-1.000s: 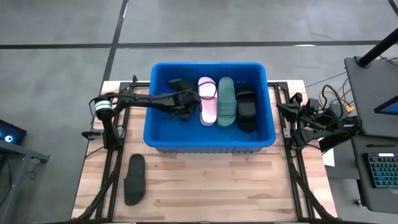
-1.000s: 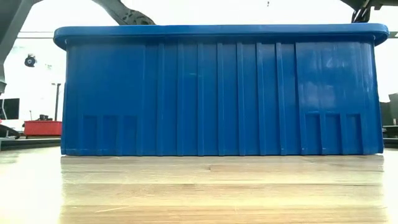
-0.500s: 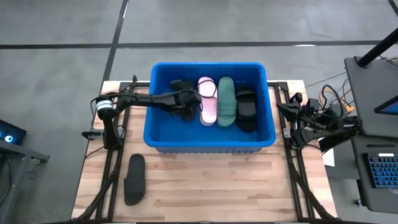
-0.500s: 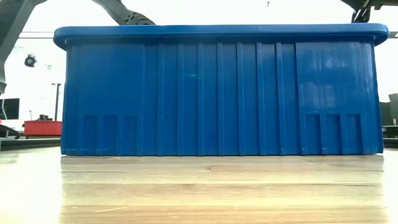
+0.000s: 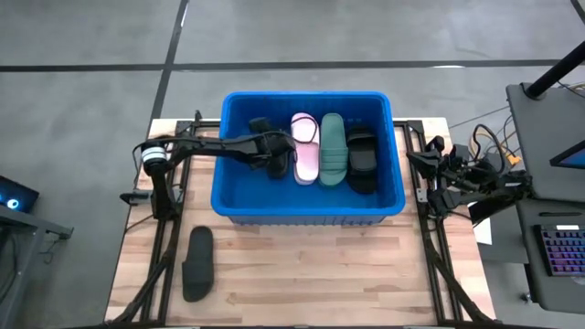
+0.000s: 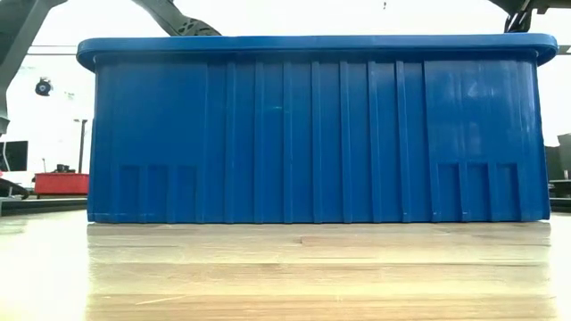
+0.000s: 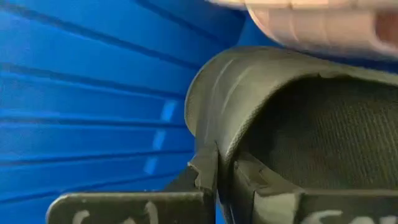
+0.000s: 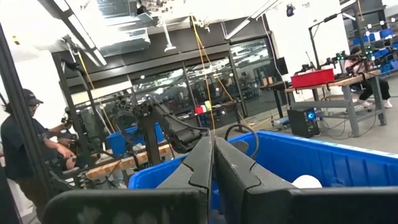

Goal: Pick and place slides into bin
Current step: Put the black slide into the bin

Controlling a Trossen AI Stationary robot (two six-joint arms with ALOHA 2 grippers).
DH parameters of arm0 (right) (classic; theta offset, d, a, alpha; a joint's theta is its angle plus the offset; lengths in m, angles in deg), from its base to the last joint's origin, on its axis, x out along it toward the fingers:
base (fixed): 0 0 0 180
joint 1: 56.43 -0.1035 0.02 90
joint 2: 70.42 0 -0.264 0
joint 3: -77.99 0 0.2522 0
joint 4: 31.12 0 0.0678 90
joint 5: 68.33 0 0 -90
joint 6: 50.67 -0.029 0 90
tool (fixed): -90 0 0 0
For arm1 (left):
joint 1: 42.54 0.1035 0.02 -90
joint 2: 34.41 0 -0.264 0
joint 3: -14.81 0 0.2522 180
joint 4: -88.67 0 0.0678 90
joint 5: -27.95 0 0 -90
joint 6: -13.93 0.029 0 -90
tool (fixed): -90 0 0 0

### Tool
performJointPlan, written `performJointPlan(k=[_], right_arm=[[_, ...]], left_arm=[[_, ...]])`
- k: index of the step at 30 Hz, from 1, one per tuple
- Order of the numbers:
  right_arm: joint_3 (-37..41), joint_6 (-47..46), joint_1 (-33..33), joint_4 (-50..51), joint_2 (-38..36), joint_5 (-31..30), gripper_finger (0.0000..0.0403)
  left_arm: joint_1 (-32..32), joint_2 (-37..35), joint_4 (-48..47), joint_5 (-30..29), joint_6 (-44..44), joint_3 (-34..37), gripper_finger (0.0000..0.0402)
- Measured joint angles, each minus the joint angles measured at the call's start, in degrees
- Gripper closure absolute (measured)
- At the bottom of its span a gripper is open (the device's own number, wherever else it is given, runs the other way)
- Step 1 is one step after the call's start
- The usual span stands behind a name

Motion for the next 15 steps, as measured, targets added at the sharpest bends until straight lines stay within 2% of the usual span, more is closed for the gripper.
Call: performJointPlan(k=[3,15], right_arm=[[0.00,-0.02,0.02,-0.01,0.00,0.00,0.0394],[0.00,0.02,0.00,-1.49,0.00,0.00,0.0394]], left_arm=[[-0.01,0.33,2.29,-2.12,1.29,0.00,0.0401],[1.16,3.91,3.51,-2.81,1.93,0.09,0.0401]])
